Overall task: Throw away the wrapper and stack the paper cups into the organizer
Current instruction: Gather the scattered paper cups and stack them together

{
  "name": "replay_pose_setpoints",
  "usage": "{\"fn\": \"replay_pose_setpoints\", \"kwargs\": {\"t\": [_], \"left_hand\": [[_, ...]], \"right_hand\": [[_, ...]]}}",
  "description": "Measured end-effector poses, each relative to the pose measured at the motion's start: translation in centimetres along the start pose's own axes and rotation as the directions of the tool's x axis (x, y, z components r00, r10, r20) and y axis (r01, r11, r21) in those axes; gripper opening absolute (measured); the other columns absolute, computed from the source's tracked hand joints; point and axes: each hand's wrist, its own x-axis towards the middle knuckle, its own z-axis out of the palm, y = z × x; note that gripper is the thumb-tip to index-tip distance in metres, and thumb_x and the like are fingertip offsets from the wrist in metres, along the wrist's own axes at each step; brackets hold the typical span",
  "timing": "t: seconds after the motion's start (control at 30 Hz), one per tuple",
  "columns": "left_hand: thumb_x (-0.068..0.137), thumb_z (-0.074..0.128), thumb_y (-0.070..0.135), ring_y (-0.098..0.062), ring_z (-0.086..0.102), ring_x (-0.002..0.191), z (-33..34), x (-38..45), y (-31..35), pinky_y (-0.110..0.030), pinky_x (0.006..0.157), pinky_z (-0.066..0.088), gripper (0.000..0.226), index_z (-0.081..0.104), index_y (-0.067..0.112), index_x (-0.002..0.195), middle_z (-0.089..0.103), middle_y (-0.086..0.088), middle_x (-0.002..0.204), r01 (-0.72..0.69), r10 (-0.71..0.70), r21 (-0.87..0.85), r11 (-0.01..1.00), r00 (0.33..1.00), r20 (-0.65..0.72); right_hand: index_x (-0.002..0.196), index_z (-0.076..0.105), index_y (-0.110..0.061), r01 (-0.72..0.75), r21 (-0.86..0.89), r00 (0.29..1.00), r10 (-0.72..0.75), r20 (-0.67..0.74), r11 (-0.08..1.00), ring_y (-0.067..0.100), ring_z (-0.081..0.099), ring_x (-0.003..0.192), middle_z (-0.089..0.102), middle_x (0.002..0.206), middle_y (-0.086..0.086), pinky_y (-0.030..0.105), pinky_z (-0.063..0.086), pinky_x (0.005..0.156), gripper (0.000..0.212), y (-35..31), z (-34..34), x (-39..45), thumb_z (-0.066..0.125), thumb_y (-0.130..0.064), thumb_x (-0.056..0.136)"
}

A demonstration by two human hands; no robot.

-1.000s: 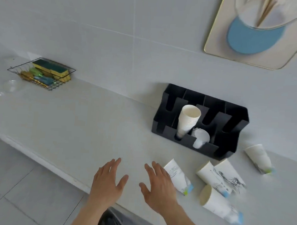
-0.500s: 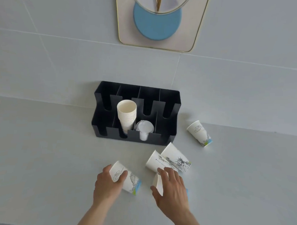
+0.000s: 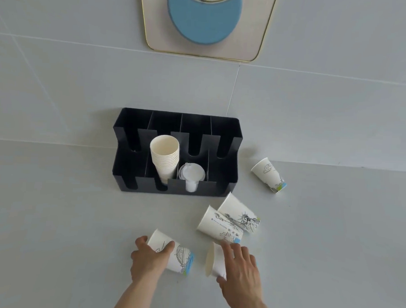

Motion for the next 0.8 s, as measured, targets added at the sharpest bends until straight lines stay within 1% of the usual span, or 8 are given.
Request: {"fn": "replay_pose_setpoints", "kwargs": {"t": [0.1, 0.23, 0.3, 0.37, 0.43, 0.53, 0.67, 0.8], "left_hand": [[0.071, 0.084, 0.04, -0.027, 0.052, 0.091, -0.8, 0.1, 0.1, -0.038, 0.086, 0.049, 0.094, 0.031, 0.027, 0.148, 0.049, -0.016, 0.134, -0.096, 0.098, -0.068, 0.993, 0.995, 0.013], [0.063, 0.086, 0.024, -0.025, 0.056, 0.106, -2.3, 0.2, 0.4, -0.039, 0.085, 0.048, 0.104, 0.028, 0.037, 0.149, 0.052, -0.007, 0.134, -0.348, 0.347, -0.102, 0.932, 0.937, -0.024], [0.061, 0.087, 0.02, -0.023, 0.056, 0.116, -3.0, 0.2, 0.2, -0.04, 0.09, 0.05, 0.109, 0.026, 0.041, 0.149, 0.05, 0.002, 0.135, -0.456, 0.455, -0.119, 0.882, 0.89, -0.039], [0.061, 0.088, 0.018, -0.015, 0.052, 0.116, -3.5, 0.0, -0.2, -0.036, 0.089, 0.049, 0.112, 0.023, 0.044, 0.149, 0.042, 0.011, 0.136, -0.535, 0.535, -0.114, 0.837, 0.844, -0.036], [0.063, 0.088, 0.019, -0.008, 0.049, 0.113, -3.8, -0.2, -0.6, -0.031, 0.084, 0.047, 0.114, 0.02, 0.046, 0.15, 0.036, 0.019, 0.135, -0.595, 0.595, -0.064, 0.801, 0.803, -0.017], [0.065, 0.088, 0.023, -0.008, 0.051, 0.114, -4.0, -0.4, -1.4, -0.027, 0.082, 0.048, 0.114, 0.017, 0.047, 0.151, 0.034, 0.022, 0.136, -0.653, 0.653, 0.011, 0.758, 0.758, -0.009], [0.065, 0.089, 0.026, -0.01, 0.056, 0.116, -3.7, -0.5, -1.8, -0.028, 0.083, 0.053, 0.115, 0.017, 0.044, 0.152, 0.032, 0.026, 0.134, -0.686, 0.686, 0.048, 0.726, 0.727, 0.013], [0.063, 0.09, 0.032, -0.01, 0.059, 0.114, -3.6, -0.7, -1.8, -0.03, 0.083, 0.056, 0.116, 0.016, 0.044, 0.151, 0.034, 0.027, 0.131, -0.69, 0.689, 0.022, 0.724, 0.724, 0.038]], "right_hand": [[0.119, 0.055, -0.026, -0.001, -0.015, 1.0, 0.0, -0.029, 1.0, 0.022, 0.063, 0.076, 0.066, 0.09, -0.005, 0.032, 0.056, 0.06, 0.104, -1.1, 0.4, 0.0, 0.097, -0.039, 0.025], [0.128, 0.047, -0.028, -0.056, 0.048, 0.998, 0.058, -0.033, 0.997, 0.023, 0.063, 0.083, 0.065, 0.096, -0.004, 0.032, 0.055, 0.066, 0.102, -2.4, 0.9, 0.0, 0.091, -0.052, 0.039], [0.138, 0.047, -0.026, -0.101, 0.187, 0.991, 0.116, -0.068, 0.977, 0.026, 0.06, 0.099, 0.061, 0.111, -0.003, 0.035, 0.053, 0.079, 0.095, -3.2, 0.4, 0.4, 0.085, -0.053, 0.055], [0.141, 0.045, -0.027, -0.158, 0.41, 0.974, 0.21, -0.086, 0.898, 0.024, 0.055, 0.109, 0.055, 0.117, -0.004, 0.035, 0.05, 0.085, 0.089, -4.3, -1.0, 1.2, 0.082, -0.05, 0.064], [0.134, 0.045, -0.034, -0.151, 0.58, 0.951, 0.277, -0.135, 0.801, 0.02, 0.055, 0.106, 0.052, 0.112, -0.01, 0.034, 0.048, 0.083, 0.08, -5.4, -2.8, 2.0, 0.083, -0.047, 0.065], [0.124, 0.048, -0.039, -0.072, 0.737, 0.923, 0.325, -0.206, 0.672, 0.009, 0.057, 0.099, 0.053, 0.107, -0.015, 0.033, 0.051, 0.081, 0.069, -7.2, -5.9, 3.3, 0.086, -0.041, 0.066], [0.126, 0.05, -0.034, 0.082, 0.824, 0.928, 0.258, -0.268, 0.561, 0.009, 0.059, 0.11, 0.058, 0.12, -0.015, 0.026, 0.054, 0.082, 0.07, -9.8, -9.2, 4.4, 0.089, -0.031, 0.068], [0.125, 0.047, -0.036, 0.133, 0.807, 0.958, 0.135, -0.254, 0.575, 0.01, 0.06, 0.112, 0.06, 0.12, -0.017, 0.019, 0.052, 0.084, 0.073, -12.1, -9.4, 4.1, 0.09, -0.033, 0.065]]}}
